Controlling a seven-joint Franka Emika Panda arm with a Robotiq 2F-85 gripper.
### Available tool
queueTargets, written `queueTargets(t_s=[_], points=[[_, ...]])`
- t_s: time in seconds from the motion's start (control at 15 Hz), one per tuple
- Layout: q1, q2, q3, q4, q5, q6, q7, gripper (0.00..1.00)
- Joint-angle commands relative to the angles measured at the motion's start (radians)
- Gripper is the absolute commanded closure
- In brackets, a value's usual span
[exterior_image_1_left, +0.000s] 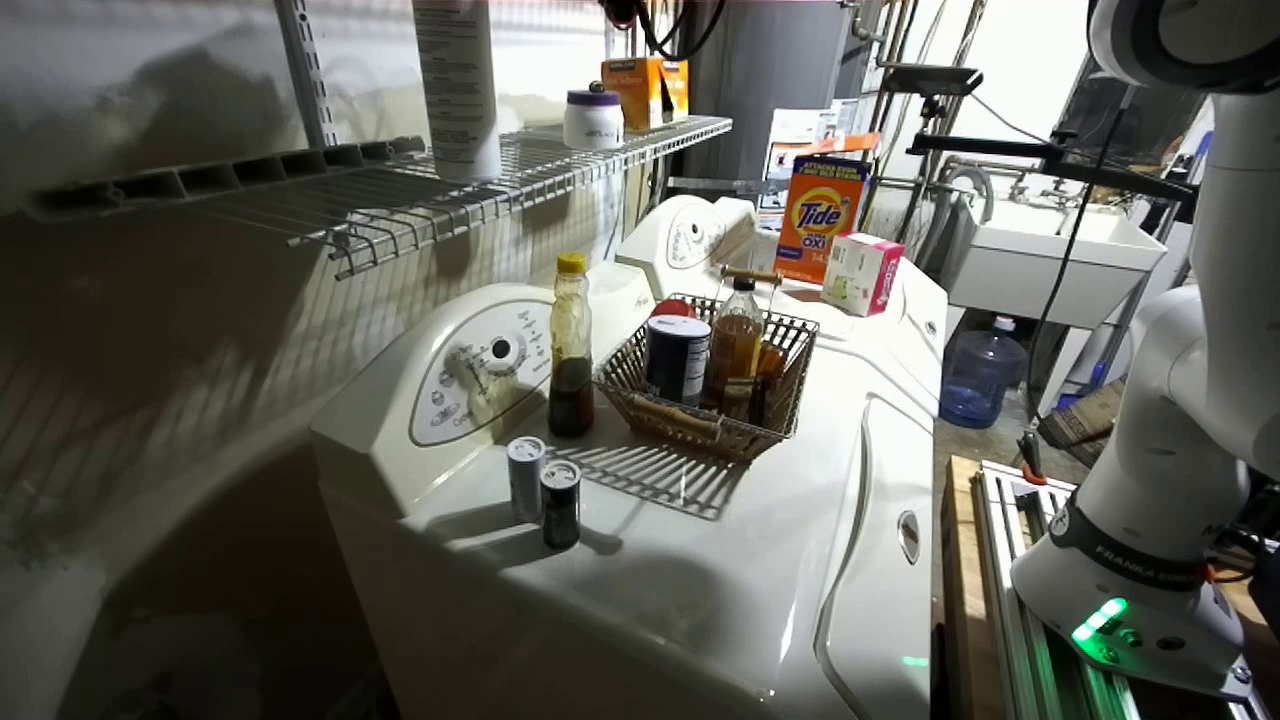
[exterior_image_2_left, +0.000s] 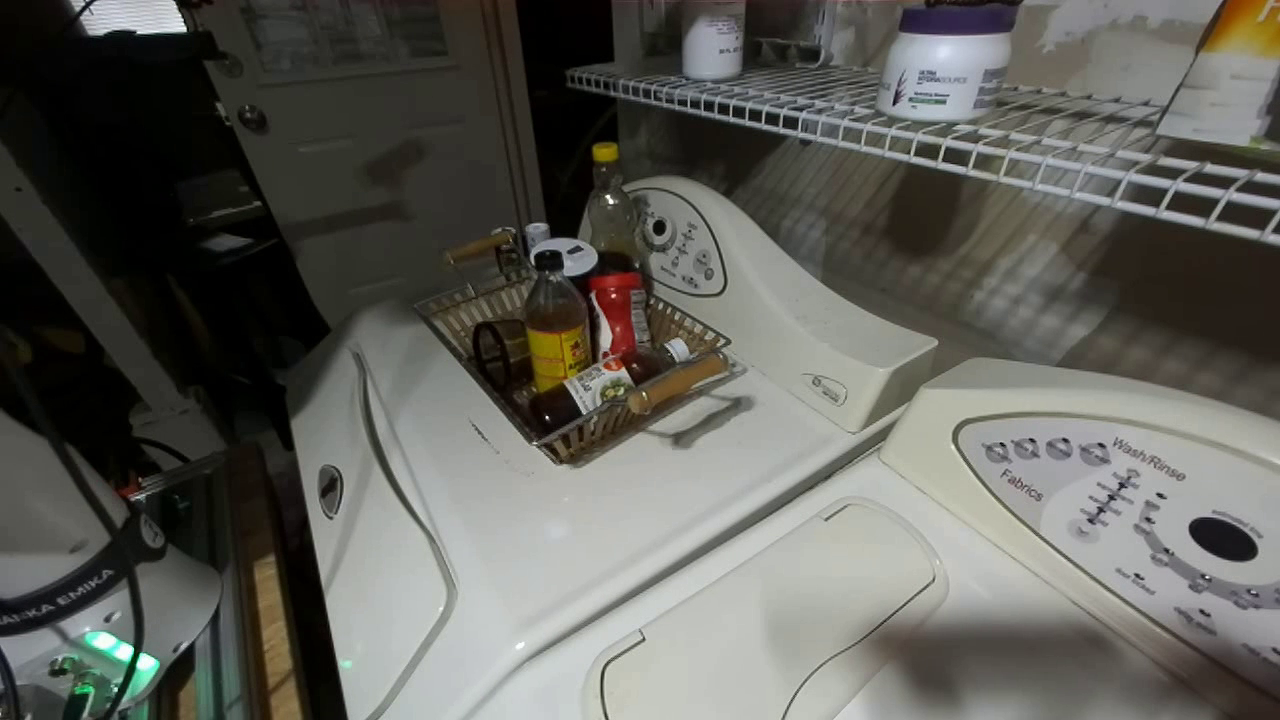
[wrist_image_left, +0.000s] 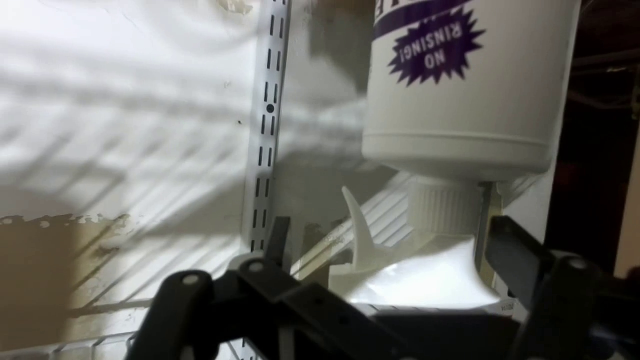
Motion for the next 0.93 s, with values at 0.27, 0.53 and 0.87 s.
queueTargets(t_s=[0.27, 0.53, 0.87], points=[[0.046, -0.195, -0.028, -0.184, -0.258, -0.103, 0.204, 0.00], [0.041, -0.292, -0.022, -0.249, -0.333, -0.232, 0.293, 0.00], [-0.035, -0.410, 0.058, -0.324, -0.442, -0.368, 0.419, 0.00]])
